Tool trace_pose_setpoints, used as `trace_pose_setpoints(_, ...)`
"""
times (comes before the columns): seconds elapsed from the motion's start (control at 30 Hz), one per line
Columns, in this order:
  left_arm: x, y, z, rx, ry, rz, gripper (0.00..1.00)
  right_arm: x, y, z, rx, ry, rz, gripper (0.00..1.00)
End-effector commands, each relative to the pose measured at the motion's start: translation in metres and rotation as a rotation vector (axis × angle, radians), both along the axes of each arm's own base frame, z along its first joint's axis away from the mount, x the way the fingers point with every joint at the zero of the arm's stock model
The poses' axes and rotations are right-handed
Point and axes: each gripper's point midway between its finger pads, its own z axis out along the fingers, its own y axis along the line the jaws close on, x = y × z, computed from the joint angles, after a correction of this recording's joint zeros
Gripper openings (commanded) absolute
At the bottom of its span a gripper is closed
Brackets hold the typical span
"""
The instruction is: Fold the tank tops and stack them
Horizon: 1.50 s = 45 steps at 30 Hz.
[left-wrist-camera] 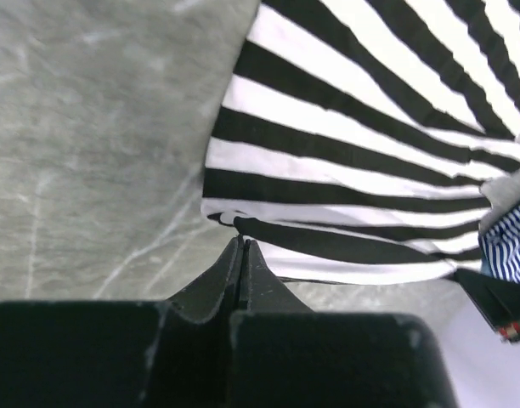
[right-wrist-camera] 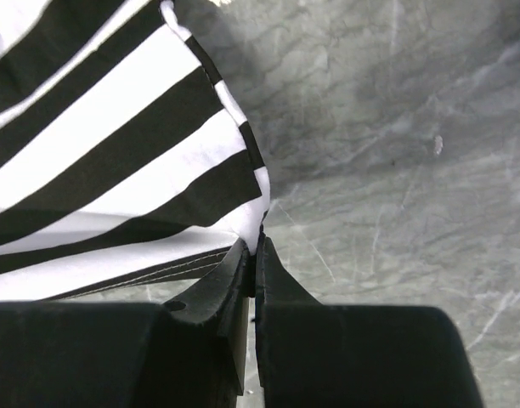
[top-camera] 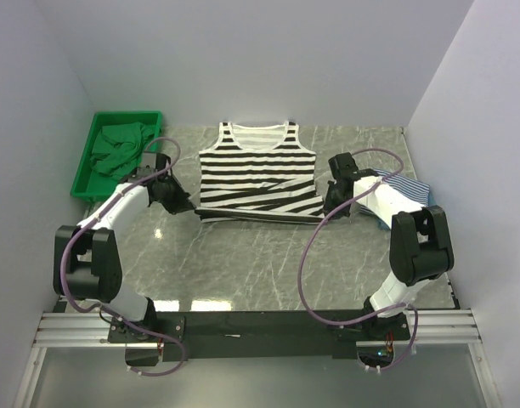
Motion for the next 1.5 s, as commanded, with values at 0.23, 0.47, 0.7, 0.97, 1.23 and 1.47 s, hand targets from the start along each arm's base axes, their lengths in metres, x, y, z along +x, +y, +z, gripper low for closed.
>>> trace_pose_setpoints(0.23,-0.039,-0.010,-0.009,-0.069,0.060,-0.065,0.01,-0.041,-0.022,-0.005,-0.059,0.070,-0.013,0.01)
trace_pose_setpoints(0.47,-0.107,-0.056,-0.034,-0.121,0.124,-0.202,0.19,-0.089,-0.018,-0.005,0.011,0.045,-0.048,0.24)
trace_pose_setpoints(0.7,-0.087,-0.042,0.008,-0.019,-0.016,-0.175,0.42,-0.085,0.005,0.049,0.042,-0.187,-0.028,0.64)
trace_pose_setpoints(0.97,0.005,-0.010,0.025,-0.004,-0.087,-0.004,0.34,-0.084,0.168,0.089,0.183,-0.308,0.268,0.60)
trace_pose_setpoints(1.23,0.086,0.004,0.028,0.026,-0.092,0.043,0.31,-0.107,0.315,0.069,0.146,-0.269,0.484,0.49)
trace_pose_setpoints(1.47,0.096,0.010,0.035,0.005,-0.113,0.062,0.30,-0.127,0.357,0.013,0.096,-0.202,0.542,0.49)
